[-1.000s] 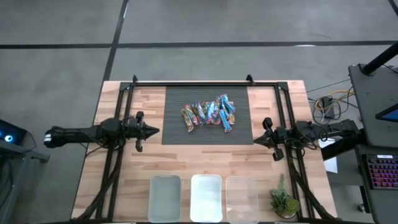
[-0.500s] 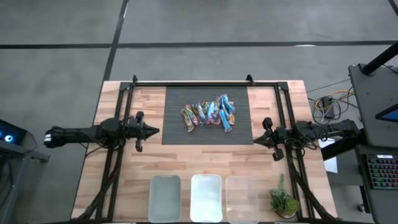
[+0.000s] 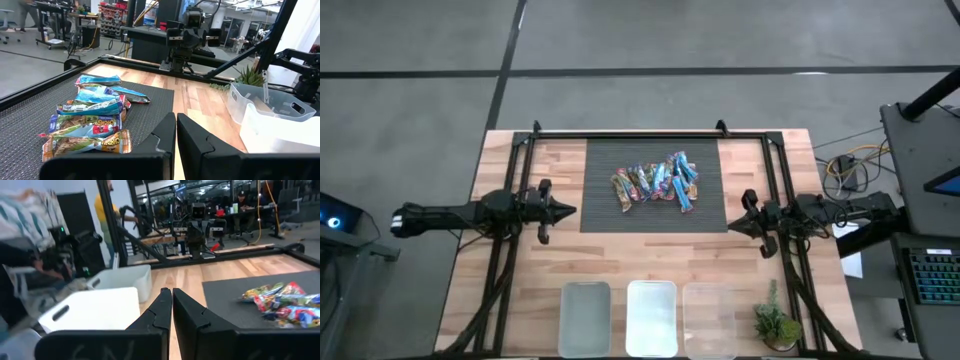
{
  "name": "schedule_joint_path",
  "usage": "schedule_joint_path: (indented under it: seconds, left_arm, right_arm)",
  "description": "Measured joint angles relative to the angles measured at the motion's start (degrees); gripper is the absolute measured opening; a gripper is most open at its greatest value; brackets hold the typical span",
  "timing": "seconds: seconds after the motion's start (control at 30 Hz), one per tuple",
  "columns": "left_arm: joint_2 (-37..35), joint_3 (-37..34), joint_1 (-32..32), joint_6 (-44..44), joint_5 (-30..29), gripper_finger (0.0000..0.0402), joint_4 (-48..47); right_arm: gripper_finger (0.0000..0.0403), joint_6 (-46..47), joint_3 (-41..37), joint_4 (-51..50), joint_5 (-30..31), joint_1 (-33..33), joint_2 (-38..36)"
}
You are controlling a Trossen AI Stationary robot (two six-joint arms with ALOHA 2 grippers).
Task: Pick and place Granola Bars by type
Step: Put the red granola bar into the gray bin
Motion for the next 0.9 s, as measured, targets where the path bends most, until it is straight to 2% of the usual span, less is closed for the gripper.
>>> schedule_joint_path:
  seconds: [0.23, 0.63, 0.73, 0.9]
  left_arm:
    - [0.0, 0.0, 0.0, 0.0, -0.4, 0.0000, 1.4]
    - [0.0, 0.0, 0.0, -19.2, -0.5, 0.0000, 27.8]
    - [0.0, 0.0, 0.0, -23.1, -0.4, 0.0000, 33.0]
    - [0.0, 1.6, 0.0, -23.8, -0.4, 0.0000, 34.9]
  right_arm:
    - [0.0009, 2.8, 0.0, 6.5, 0.0, 0.0, 0.0]
    - [0.0009, 2.3, 0.0, 22.6, 0.4, 0.0, 0.0]
    - [0.0009, 3.2, 0.0, 26.1, 3.1, 0.0, 0.0]
    - [0.0009, 4.8, 0.0, 32.7, 10.1, 0.0, 0.0]
